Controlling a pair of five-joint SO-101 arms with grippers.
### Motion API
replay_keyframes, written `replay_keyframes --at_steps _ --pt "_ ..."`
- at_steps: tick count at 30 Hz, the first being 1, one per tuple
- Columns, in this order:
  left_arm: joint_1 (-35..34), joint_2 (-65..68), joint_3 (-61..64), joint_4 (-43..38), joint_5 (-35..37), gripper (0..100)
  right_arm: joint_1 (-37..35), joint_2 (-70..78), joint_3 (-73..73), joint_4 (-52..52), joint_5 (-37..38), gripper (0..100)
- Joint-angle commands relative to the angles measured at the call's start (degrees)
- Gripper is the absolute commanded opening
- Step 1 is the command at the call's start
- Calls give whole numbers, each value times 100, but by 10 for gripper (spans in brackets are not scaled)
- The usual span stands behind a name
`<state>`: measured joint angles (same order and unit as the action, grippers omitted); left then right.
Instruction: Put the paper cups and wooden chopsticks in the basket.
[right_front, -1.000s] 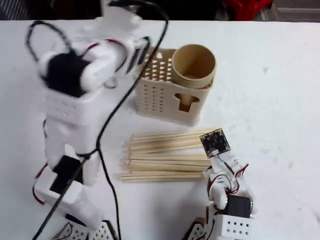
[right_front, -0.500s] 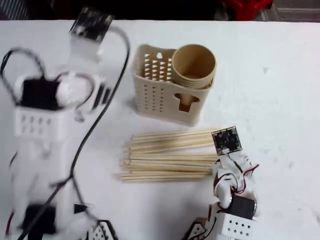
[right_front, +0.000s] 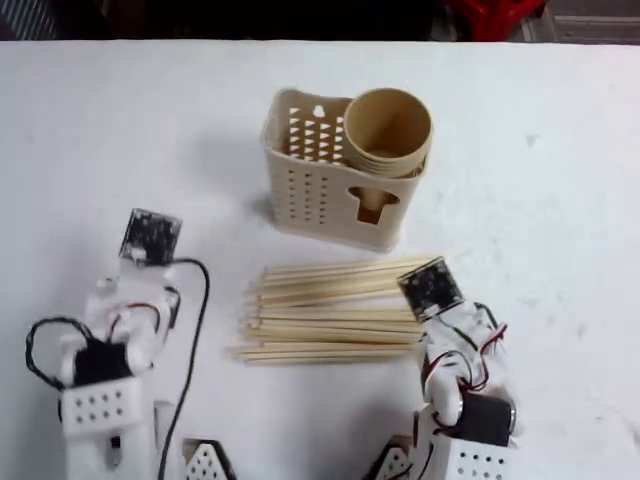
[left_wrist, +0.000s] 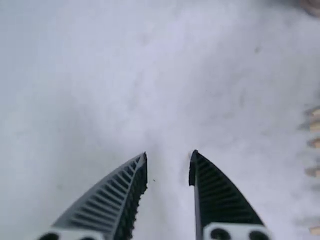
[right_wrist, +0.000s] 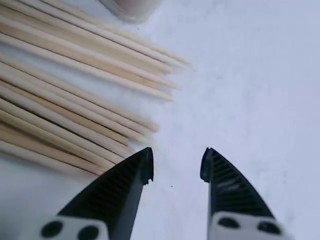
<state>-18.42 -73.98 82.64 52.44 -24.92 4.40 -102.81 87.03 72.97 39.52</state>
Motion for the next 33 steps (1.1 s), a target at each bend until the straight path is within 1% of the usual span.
replay_keyframes --at_steps 1,5,8,10,12,14,17,20,25,29,33 --pt "-31 -840 466 -202 -35 157 -514 13 -290 40 79 166" --pt "-31 -1807 1160 -220 -62 155 -884 365 -457 -92 18 166" --pt "-31 -2563 1477 -132 -62 155 -1042 1191 -1116 -207 -149 166" --pt "-31 -2985 1442 299 -62 155 -1253 2000 -1811 -127 -149 166" --pt "-22 -3134 1433 589 -70 157 -1490 2932 -2585 57 -132 166" --pt "-22 -3090 1433 607 -70 157 -1771 3776 -3244 154 35 166" --pt "-22 -3073 1433 607 -70 157 -2193 4752 -3895 4 510 166" --pt "-22 -3073 1433 633 -70 157 -2589 5288 -4079 -224 879 163" --pt "-22 -3073 1433 642 -70 157 -3732 6352 -4009 -435 1108 166" --pt "-22 -3073 1433 651 -70 157 -4268 7565 -4026 -1200 1160 166" --pt "-22 -3055 1433 695 -70 157 -4514 8374 -4026 -2026 1169 166"
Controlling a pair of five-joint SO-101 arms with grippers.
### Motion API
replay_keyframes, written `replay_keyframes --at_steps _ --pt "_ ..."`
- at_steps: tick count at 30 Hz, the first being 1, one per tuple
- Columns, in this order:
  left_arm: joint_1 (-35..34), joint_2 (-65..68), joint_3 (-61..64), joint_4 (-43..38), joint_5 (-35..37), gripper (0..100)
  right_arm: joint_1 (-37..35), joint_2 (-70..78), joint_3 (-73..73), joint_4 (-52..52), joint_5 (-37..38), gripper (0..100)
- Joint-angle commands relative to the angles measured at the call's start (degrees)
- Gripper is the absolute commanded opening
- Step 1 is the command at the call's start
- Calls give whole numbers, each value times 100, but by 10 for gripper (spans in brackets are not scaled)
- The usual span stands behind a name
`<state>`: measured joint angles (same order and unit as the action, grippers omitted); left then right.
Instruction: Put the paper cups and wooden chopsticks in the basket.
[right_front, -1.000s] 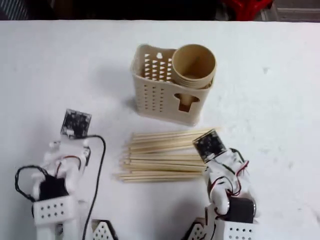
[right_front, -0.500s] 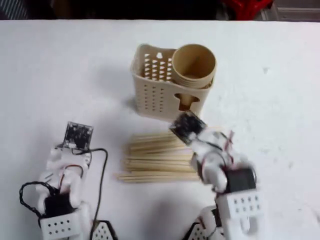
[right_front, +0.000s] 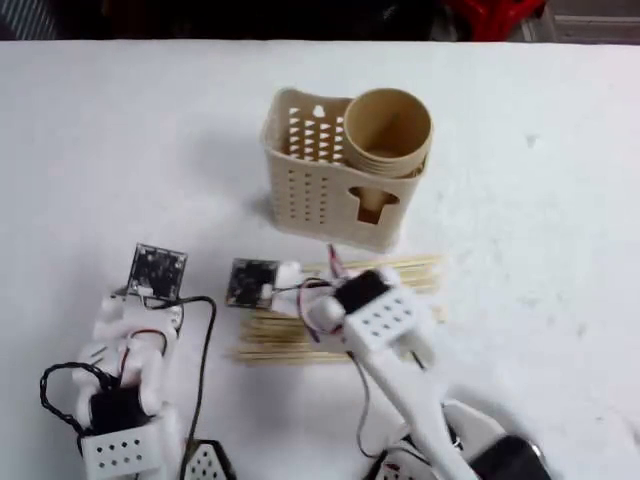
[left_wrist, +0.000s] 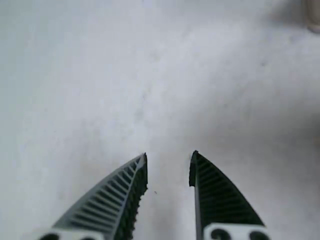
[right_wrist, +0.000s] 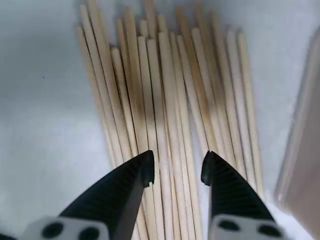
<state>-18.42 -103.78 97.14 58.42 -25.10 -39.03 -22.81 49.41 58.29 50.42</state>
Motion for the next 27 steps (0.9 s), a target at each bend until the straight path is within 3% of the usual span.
replay_keyframes --at_steps 1,16,21,27 --pt "-22 -75 -18 149 -62 157 -198 470 -264 -716 79 166" --pt "-22 -75 -18 167 -62 157 -154 1376 -264 -1402 18 161" --pt "-22 -75 -18 167 -62 157 -154 1218 -264 -1367 18 84" --pt "-22 -75 -18 167 -62 157 -119 804 -264 -1156 18 76"
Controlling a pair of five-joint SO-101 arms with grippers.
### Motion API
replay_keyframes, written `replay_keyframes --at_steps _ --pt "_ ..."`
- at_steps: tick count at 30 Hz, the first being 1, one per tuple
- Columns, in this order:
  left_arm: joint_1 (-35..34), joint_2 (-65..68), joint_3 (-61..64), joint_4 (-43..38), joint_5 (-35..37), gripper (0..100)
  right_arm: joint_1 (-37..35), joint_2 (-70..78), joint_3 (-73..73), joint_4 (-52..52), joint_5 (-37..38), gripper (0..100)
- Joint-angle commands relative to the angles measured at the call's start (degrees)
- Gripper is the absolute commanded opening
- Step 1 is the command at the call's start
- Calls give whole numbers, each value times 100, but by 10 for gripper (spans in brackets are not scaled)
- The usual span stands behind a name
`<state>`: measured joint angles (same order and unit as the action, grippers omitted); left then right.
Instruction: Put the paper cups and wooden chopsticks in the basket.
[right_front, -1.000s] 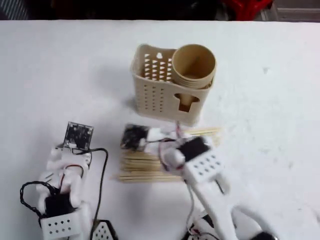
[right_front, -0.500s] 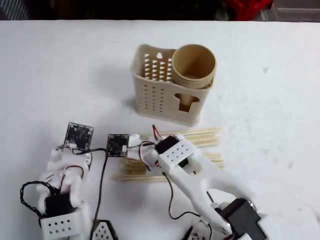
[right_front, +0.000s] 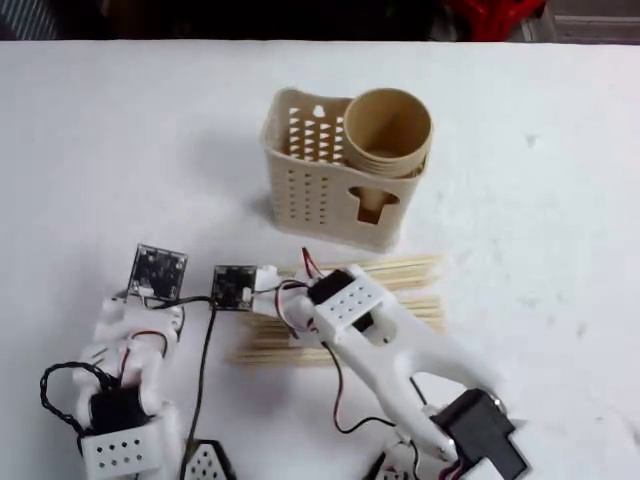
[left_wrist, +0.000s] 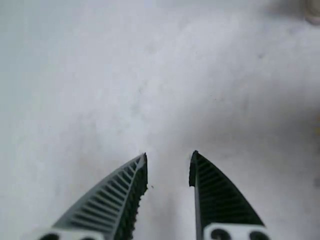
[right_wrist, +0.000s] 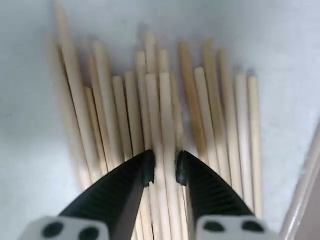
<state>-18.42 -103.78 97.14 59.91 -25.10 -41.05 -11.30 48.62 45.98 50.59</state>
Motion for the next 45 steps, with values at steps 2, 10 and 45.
replay_keyframes --at_steps 2,10,45 --pt "-22 -75 -18 18 -62 157 84 -453 -185 163 0 72" --pt "-22 -75 -18 18 -62 157 84 -444 -185 163 9 25" --pt "-22 -75 -18 18 -62 157 154 154 -703 558 -211 140"
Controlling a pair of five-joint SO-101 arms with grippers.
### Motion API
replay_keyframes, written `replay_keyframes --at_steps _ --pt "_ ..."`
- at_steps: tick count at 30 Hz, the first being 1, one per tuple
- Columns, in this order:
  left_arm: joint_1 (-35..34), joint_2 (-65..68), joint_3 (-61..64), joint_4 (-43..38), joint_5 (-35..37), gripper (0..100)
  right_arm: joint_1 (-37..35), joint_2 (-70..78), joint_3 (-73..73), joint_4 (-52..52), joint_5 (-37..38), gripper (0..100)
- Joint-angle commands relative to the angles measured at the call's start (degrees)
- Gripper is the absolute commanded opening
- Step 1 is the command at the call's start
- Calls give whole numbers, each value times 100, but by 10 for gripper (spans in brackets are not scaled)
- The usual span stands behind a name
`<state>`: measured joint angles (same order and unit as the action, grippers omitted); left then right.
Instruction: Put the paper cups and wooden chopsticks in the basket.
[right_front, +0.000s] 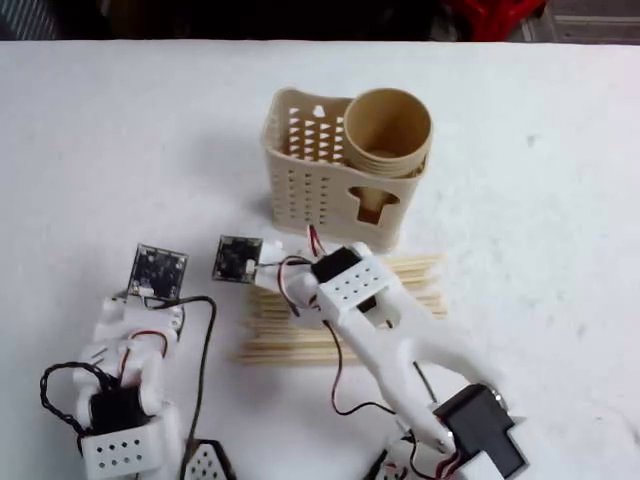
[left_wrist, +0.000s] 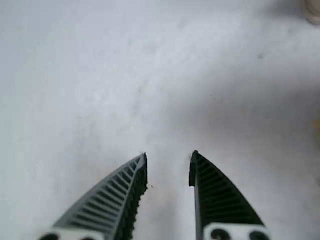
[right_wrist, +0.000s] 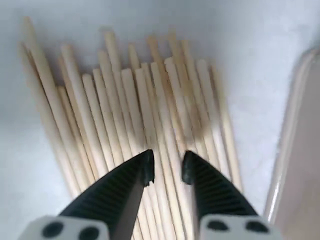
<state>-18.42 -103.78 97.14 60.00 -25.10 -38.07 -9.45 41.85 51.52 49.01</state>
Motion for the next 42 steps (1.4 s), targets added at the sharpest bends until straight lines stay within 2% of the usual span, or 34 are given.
replay_keyframes --at_steps 1,19,25,31,42 --pt "-22 -75 -18 9 -62 157 -163 -31 -9 -31 -53 139" --pt "-22 -75 -18 9 -62 157 -163 -13 475 -523 -35 123" --pt "-22 -75 -18 9 -62 157 -180 409 404 -629 -44 122" --pt "-22 -75 -18 9 -62 157 -154 444 369 -646 -44 45" --pt "-22 -75 -18 9 -62 157 -154 -75 378 -497 -167 37"
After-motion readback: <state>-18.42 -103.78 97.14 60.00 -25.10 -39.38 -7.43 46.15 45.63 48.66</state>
